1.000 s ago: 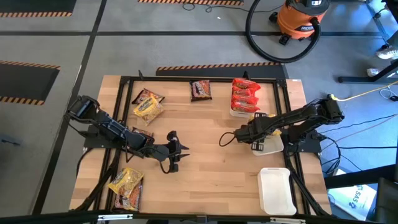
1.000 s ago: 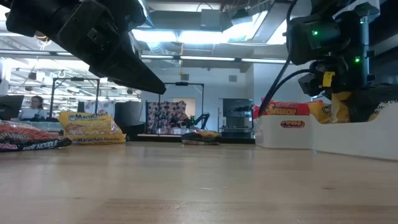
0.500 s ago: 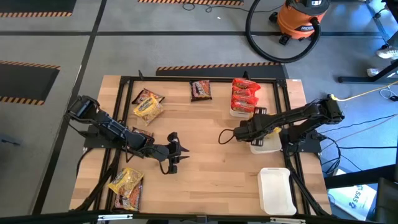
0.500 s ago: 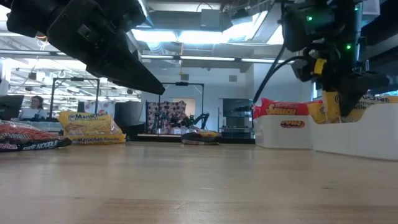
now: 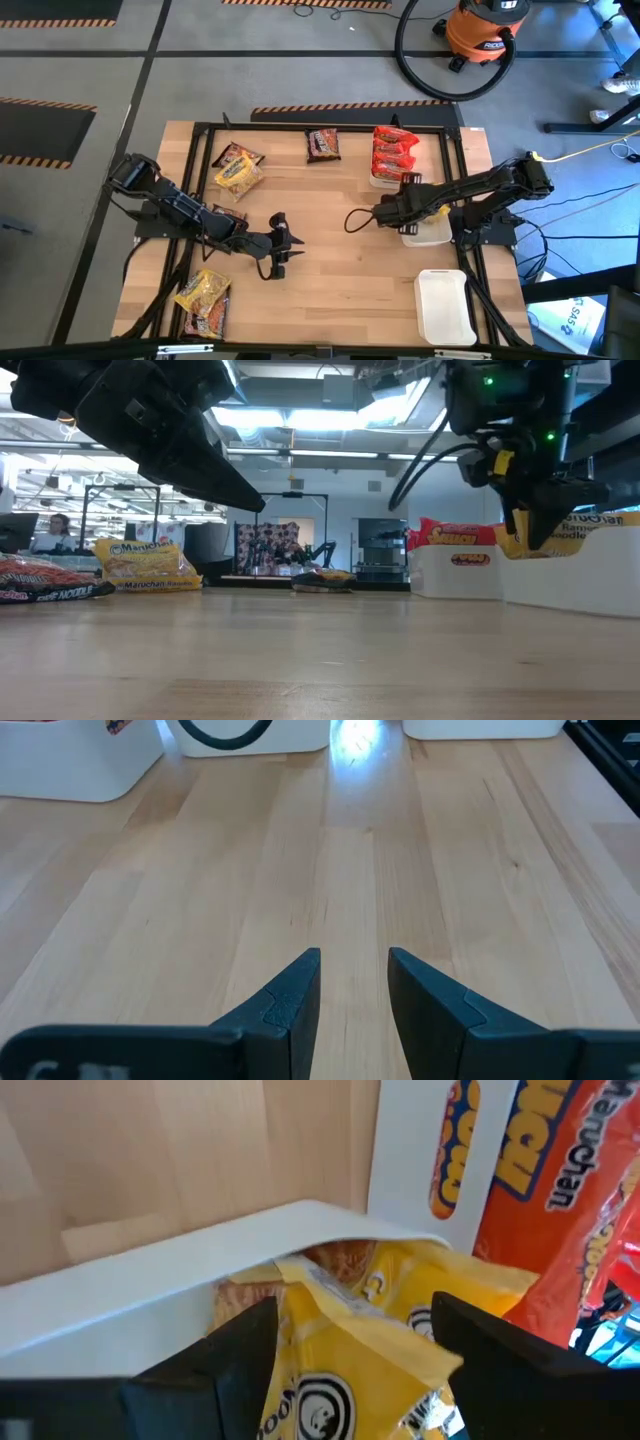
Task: Sort Maruchan noodles
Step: Put the yellow noodle pack into the middle white bin
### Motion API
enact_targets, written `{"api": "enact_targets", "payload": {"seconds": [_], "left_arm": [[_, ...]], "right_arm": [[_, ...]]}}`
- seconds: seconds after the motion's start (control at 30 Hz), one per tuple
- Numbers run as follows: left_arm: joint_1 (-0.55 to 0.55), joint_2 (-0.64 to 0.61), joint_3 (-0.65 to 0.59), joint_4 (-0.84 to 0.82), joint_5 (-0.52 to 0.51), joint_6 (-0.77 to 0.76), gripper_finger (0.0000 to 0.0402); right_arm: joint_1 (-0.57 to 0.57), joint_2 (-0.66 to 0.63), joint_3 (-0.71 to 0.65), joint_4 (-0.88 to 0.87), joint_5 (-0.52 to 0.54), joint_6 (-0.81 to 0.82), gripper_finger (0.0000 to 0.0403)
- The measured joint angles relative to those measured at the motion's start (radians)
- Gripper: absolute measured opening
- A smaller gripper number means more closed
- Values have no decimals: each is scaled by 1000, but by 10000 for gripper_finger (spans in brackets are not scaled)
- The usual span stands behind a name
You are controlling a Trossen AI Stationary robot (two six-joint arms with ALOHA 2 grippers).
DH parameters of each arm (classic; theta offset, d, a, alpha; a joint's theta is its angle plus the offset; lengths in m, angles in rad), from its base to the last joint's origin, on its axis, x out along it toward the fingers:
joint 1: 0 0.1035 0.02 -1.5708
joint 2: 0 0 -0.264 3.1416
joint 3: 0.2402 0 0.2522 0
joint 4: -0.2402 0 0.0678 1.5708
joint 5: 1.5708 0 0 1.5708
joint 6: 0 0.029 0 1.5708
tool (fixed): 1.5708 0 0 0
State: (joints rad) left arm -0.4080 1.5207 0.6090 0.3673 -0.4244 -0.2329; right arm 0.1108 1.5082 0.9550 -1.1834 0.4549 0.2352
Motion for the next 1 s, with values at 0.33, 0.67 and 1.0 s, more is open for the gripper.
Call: {"api": "enact_targets", "payload": {"seconds": [0.33,0.67,1.0], "left_arm": [[0,0,0,0,0,0,112],[-1,0,0,9,-14,-13,112],[3,0,-1,52,-20,-53,125]], "right_arm": [[1,0,144,-124,-44,23,241],[1,-65,217,10,-71,51,241],[0,-184,-89,778,-64,-98,241]]}}
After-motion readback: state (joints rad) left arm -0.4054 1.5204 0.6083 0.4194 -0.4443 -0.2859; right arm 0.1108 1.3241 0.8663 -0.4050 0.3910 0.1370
